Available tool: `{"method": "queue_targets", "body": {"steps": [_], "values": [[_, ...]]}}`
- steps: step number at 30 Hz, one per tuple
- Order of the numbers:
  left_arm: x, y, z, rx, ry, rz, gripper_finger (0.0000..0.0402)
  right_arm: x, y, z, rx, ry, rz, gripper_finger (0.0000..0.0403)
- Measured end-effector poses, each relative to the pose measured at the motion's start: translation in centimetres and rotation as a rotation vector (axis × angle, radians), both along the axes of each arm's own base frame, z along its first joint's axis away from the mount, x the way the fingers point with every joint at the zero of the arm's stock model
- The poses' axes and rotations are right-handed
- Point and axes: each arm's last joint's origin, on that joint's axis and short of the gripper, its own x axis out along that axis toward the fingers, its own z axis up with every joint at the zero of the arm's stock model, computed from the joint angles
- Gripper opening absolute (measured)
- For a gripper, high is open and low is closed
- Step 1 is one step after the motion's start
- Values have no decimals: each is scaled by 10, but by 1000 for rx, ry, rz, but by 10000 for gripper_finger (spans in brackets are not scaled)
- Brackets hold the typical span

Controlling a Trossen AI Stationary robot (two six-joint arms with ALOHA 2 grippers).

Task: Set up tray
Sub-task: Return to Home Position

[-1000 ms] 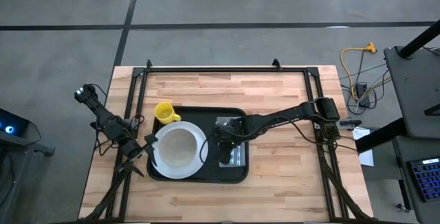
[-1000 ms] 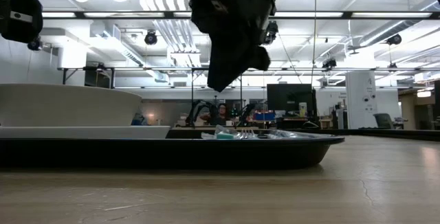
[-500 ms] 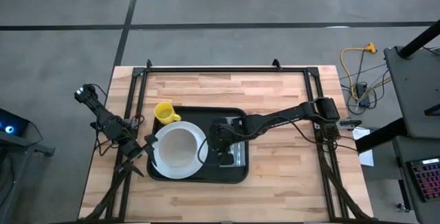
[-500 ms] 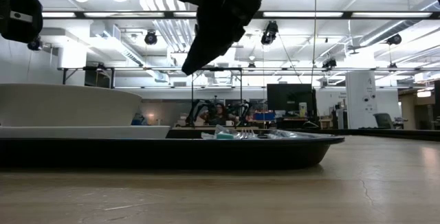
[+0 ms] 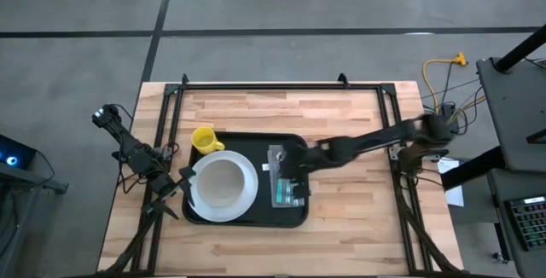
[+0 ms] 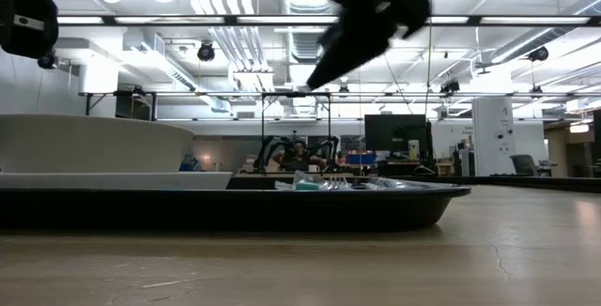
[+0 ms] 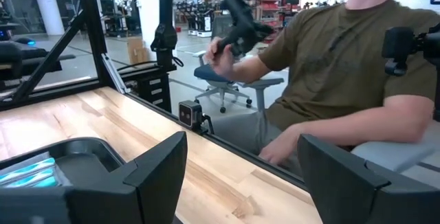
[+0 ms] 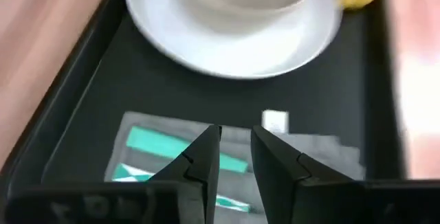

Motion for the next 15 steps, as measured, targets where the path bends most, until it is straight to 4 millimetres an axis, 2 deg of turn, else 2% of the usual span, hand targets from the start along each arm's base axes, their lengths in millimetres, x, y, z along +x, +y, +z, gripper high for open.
{"method": "queue_targets", "body": {"steps": [4,6,11,15], "values": [[0,0,0,0,1,-1,255,-52,-16,-3,40,-328,-24,77],[0,0,0,2,2,-1,255,-83,-24,-9,26,-413,-26,80],[0,0,0,1,1,-1,255,-147,-34,-20,3,-500,-42,85],[0,0,0,2,2,-2,255,-183,-36,-29,46,-551,-62,82]]}}
